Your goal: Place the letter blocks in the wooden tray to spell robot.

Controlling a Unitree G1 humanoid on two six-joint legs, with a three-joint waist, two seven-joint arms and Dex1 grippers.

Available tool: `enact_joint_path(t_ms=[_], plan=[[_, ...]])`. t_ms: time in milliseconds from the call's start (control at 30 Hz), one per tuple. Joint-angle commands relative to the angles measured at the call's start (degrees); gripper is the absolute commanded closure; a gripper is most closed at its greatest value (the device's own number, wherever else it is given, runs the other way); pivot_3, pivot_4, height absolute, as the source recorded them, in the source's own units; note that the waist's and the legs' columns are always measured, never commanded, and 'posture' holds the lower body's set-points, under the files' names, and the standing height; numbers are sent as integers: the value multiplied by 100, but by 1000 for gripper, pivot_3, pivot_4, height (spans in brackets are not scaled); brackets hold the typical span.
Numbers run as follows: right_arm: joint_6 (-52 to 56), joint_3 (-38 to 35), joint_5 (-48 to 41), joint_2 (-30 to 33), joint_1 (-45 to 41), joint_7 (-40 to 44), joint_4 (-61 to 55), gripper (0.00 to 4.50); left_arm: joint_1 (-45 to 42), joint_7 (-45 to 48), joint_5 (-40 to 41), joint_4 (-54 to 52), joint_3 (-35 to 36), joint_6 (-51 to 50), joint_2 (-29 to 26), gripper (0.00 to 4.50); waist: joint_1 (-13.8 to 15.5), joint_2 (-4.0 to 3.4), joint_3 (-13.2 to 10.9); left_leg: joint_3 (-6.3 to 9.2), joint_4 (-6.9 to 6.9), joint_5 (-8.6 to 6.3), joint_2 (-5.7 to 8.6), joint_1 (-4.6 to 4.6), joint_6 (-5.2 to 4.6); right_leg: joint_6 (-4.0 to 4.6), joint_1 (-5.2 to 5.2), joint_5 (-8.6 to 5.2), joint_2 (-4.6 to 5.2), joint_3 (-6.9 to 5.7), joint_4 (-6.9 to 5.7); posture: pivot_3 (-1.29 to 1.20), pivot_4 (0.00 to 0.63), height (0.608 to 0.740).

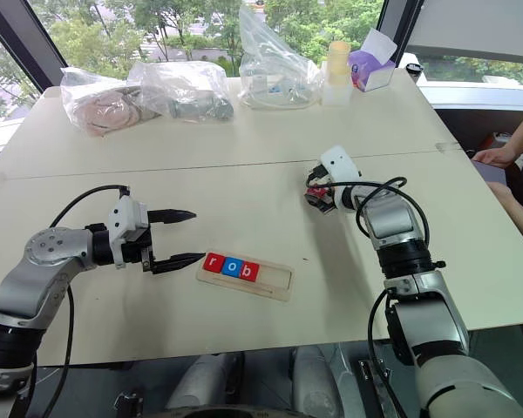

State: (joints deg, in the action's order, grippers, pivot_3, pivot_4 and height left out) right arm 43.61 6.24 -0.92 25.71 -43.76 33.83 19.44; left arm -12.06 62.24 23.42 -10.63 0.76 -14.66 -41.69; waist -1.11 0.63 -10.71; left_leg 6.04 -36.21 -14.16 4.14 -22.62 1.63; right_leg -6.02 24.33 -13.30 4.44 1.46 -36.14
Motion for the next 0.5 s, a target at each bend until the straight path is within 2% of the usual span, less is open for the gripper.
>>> enact_joint_path(t_ms=[33, 200, 233, 300, 367, 400, 467, 500], plan=[[95, -20, -141, -36, -248, 173, -131, 21, -43, -20, -3, -86, 45, 67, 3, 0, -5, 0, 0, 0, 0, 0, 0, 0, 0, 0, 0, 0, 0, 0, 0, 0, 150, 740], [110, 30, -107, -48, -281, 192, -66, 21, -23, -48, -18, -111, 46, 68, 30, 0, 0, 0, 0, 1, 0, 0, 0, 0, 0, 0, 0, 0, 0, 0, 0, 0, 150, 740], [168, 9, -121, -63, -298, 179, -53, 257, -15, -53, -18, -119, 44, 69, 35, 0, 1, 0, 0, 0, -1, 0, 0, 0, 0, 0, 0, 0, 0, 0, 0, 0, 150, 740], [301, -46, -170, -94, -328, 177, -53, 801, -8, -61, -24, -124, 35, 73, 45, 0, 3, 0, 0, 1, 0, 0, 0, 0, 0, 0, 0, 0, 0, 0, 0, 0, 150, 740], [462, -93, -225, -111, -345, 189, -95, 1799, -17, -67, -34, -117, 27, 78, 58, 0, 0, 0, 0, 1, 0, 0, 0, 0, 0, 0, 0, 0, 0, 0, 0, 0, 150, 740], [549, -119, -256, -118, -348, 182, -115, 2442, -29, -72, -41, -106, 20, 80, 71, 0, -3, 0, 0, 1, 0, 0, 0, 0, 0, 0, 0, 0, 0, 0, 0, 0, 150, 740], [688, -156, -318, -123, -347, 169, -150, 3367, -57, -76, -56, -77, 4, 90, 98, 0, -3, 0, 0, 1, 0, 0, 0, 0, 0, 0, 0, 0, 0, 0, 0, 0, 150, 740], [747, -168, -344, -123, -346, 150, -170, 3355, -68, -76, -62, -64, -3, 97, 109, 0, 1, 0, 0, 1, 1, 0, 0, 0, 0, 0, 0, 0, 0, 0, 0, 0, 150, 740]])
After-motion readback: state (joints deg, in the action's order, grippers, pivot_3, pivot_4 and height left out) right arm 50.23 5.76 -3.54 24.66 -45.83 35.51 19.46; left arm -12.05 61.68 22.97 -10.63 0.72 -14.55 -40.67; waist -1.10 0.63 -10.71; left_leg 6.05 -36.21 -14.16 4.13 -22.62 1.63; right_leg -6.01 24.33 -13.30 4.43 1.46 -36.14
